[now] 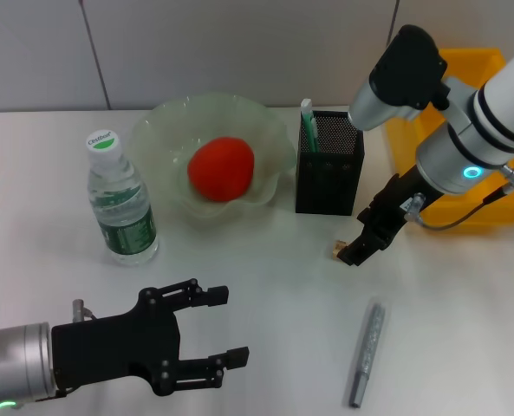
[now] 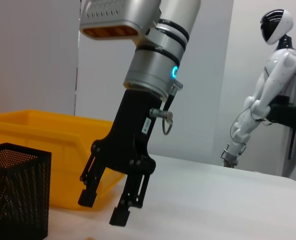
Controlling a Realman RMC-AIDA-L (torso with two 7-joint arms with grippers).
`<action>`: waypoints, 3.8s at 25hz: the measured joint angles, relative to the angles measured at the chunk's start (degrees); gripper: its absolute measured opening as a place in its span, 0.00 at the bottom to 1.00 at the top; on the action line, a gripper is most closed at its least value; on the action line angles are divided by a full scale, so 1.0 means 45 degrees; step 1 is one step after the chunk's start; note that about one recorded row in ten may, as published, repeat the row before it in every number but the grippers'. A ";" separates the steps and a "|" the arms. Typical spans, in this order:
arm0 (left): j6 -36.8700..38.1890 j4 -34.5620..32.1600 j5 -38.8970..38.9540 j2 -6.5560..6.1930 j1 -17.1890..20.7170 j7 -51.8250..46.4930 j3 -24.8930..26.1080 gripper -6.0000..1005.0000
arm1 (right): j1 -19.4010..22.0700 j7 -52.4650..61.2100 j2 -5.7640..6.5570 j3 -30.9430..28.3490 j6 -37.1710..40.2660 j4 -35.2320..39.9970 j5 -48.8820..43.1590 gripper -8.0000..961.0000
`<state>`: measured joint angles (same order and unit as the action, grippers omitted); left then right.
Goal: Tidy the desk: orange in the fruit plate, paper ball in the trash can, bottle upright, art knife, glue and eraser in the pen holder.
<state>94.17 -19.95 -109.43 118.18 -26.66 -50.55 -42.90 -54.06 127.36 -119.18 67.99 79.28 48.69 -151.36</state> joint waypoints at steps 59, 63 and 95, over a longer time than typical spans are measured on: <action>0.0069 0.0001 0.0106 0.0007 0.0046 -0.0148 0.0199 0.80 | 0.0080 -0.2101 -0.0075 0.0653 -0.3382 -0.2579 0.0863 0.46; 0.0070 0.0001 0.0119 0.0007 0.0046 -0.0152 0.0199 0.80 | 0.0080 -0.2104 -0.0078 0.0653 -0.3383 -0.2590 0.0864 0.39; 0.0197 0.0001 0.0118 -0.0014 0.0098 -0.0180 0.0198 0.80 | 0.2453 -0.2096 0.0040 -0.0410 -0.1211 0.3242 0.5539 0.28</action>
<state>95.05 -19.95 -108.90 118.12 -26.22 -51.37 -42.01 -43.02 117.92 -119.00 66.14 73.83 63.28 -126.44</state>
